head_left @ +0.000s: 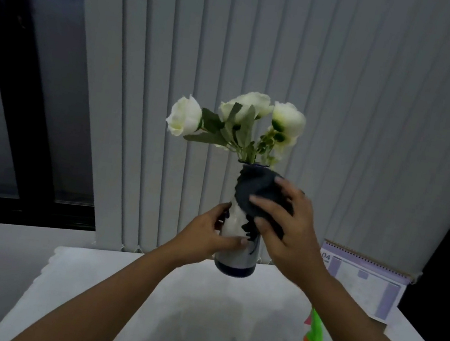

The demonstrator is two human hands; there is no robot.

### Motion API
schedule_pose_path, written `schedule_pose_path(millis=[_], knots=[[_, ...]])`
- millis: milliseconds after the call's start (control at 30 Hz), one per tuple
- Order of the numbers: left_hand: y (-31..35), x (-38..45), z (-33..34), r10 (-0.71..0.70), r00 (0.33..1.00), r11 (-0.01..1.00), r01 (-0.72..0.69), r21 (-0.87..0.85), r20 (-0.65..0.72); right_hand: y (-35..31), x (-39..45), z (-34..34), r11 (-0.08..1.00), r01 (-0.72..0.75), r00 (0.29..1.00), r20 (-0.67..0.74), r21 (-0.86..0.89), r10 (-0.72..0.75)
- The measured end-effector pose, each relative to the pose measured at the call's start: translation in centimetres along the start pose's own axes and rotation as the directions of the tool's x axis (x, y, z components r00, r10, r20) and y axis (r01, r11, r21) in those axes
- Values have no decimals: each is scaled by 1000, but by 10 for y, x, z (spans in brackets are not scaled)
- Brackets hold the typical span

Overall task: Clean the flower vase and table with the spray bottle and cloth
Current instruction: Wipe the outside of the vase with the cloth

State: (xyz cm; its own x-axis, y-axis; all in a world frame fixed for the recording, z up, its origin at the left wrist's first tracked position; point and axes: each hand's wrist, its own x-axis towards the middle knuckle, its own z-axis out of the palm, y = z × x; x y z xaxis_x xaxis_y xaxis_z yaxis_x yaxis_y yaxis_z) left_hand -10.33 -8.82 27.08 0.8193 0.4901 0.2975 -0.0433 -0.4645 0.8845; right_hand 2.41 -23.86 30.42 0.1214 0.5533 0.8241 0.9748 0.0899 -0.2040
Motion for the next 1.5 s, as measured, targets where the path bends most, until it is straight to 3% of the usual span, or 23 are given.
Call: schedule_pose_path(millis=[100, 200, 333, 433, 500, 633, 700, 900, 1000, 1100, 1200, 1333, 1500], knots=[[4, 1, 1, -8, 1000, 1000, 8, -20, 0, -5, 11, 2, 999, -29, 997, 65, -25, 30], [3, -1, -3, -21, 1000, 1000, 22, 14, -8, -9, 9, 5, 956, 148, 984, 132, -252, -118], [-9, -5, -4, -57, 998, 997, 57, 52, 2, -13, 25, -6, 768, 522, 812, 491, -371, -315], [-12, -6, 3, -77, 997, 996, 76, 47, 4, -23, 41, -7, 673, 651, 689, 647, -353, -327], [-11, -6, 6, -85, 996, 995, 86, 47, -15, -28, 49, -5, 630, 667, 686, 659, -399, -309], [-8, -5, 7, -90, 996, 996, 90, 10, -30, -24, 59, -11, 696, 428, 885, 425, -577, -192], [-7, -6, 5, -75, 997, 997, 75, -1, -25, -18, 45, -8, 779, 296, 941, 310, -553, -137], [-13, -9, 1, -81, 997, 997, 81, 17, -1, 0, -10, 1, 917, 249, 902, 419, -310, -104], [-10, -9, 3, -85, 996, 996, 85, -2, 41, 14, 10, -3, 950, 122, 958, 284, -289, -36], [-1, -7, 5, -65, 997, 998, 66, -24, 52, 17, 19, 1, 990, -125, 988, 103, 61, 119], [1, -4, 4, -41, 998, 998, 43, -54, 49, 6, -15, 26, 829, -376, 921, 63, 413, 386], [0, -2, 0, -23, 1000, 998, 23, -66, 4, -9, -85, 61, 580, -600, 759, 164, 550, 630], [4, 5, 1, -35, 998, 997, 39, -61, 60, -22, -80, 65, 315, -644, 605, 213, 697, 767]])
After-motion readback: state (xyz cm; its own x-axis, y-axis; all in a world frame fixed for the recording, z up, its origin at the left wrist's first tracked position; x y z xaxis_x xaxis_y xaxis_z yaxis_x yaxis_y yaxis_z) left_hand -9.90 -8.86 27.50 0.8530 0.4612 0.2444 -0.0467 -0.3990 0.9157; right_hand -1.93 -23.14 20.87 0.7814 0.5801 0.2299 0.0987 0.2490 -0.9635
